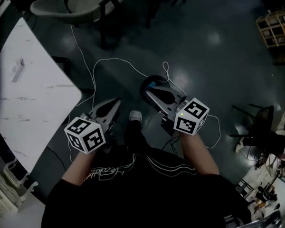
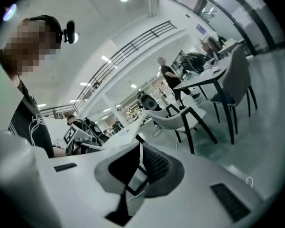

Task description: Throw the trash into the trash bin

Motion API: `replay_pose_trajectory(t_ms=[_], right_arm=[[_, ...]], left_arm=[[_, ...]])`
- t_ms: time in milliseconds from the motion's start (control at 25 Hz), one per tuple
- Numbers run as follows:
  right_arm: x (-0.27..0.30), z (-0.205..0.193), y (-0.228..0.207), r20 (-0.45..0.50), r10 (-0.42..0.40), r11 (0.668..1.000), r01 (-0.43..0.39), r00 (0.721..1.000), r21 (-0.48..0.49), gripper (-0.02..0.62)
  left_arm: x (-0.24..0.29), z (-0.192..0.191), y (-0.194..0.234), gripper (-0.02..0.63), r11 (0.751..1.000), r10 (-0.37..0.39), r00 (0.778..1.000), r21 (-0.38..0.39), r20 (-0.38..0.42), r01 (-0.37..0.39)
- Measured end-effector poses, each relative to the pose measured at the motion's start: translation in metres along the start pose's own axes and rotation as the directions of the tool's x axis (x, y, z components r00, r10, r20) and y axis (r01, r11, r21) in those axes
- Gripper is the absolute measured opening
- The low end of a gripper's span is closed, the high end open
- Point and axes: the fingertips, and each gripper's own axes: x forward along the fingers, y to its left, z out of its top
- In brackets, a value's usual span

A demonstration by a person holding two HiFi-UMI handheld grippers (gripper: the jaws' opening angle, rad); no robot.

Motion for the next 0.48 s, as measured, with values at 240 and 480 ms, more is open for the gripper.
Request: replay_pose_trajectory(t_ms=[240, 480], right_arm=[[0.054, 0.054, 0.104, -0.027, 0.1, 0.985, -0.103, 0.995, -0.135, 0.044], [0.13, 0.102, 0.207, -0.051, 0.216, 0.915, -0.221, 0.975, -0.337, 0.046]], left_arm=[[-0.112, 0.069, -0.011, 0.005, 0.994, 0.035, 0.983, 0.095, 0.181, -0.053], [-0.223, 0.122, -0.003, 0.006, 0.976, 0.098, 0.923, 0.144, 0.373, -0.162]])
